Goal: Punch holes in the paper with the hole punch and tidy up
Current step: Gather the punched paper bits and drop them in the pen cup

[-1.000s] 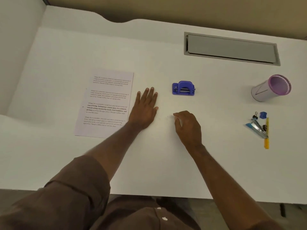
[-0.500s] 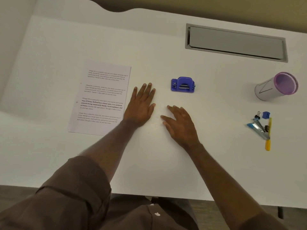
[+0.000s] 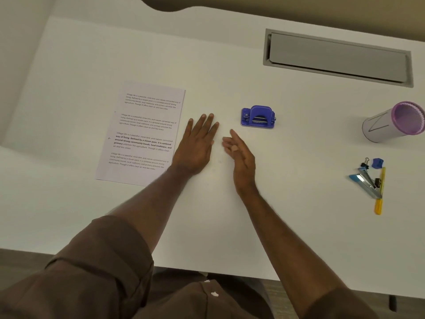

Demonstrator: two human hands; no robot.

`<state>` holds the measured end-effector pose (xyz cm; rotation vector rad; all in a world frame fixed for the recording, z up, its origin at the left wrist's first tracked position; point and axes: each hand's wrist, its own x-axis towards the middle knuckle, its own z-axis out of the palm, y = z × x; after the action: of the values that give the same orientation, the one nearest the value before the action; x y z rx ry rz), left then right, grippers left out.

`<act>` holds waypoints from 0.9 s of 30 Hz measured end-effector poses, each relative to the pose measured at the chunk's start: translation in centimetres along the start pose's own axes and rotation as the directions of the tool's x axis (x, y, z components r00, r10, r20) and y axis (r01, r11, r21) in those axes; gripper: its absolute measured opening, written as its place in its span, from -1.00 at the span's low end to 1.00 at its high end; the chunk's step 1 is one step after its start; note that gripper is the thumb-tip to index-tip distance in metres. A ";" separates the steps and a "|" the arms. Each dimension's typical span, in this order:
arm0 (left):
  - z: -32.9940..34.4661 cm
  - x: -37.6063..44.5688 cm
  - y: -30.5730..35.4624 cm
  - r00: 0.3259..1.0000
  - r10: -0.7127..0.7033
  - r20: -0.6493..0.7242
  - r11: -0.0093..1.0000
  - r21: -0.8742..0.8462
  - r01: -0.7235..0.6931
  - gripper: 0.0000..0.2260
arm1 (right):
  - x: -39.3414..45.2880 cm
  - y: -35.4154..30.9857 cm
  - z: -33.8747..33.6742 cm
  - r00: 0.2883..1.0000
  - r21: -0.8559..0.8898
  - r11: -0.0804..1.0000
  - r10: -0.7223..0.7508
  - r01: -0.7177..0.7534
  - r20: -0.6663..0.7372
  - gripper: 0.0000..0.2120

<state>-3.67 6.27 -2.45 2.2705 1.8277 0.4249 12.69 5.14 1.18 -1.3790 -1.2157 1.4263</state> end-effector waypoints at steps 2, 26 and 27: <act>0.0 0.0 0.0 1.000 0.006 -0.006 1.000 -0.011 -0.006 -0.53 | 0.2 -0.7 0.0 0.999 0.089 0.995 0.028 -0.031 0.038 -0.65; -0.5 0.1 0.1 0.999 -0.018 -0.029 0.999 -0.029 0.017 -0.49 | -1.0 -0.9 -3.2 0.946 0.458 0.854 0.315 -0.246 -0.079 -0.62; -0.5 0.1 0.1 0.999 -0.019 -0.032 0.999 -0.028 0.018 -0.48 | -1.0 -1.0 -4.2 0.950 0.474 0.854 0.295 -0.212 -0.106 -0.62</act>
<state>-3.74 6.32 -1.98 2.2395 1.8445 0.4839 16.92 4.90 2.57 -1.3231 -0.5405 1.6069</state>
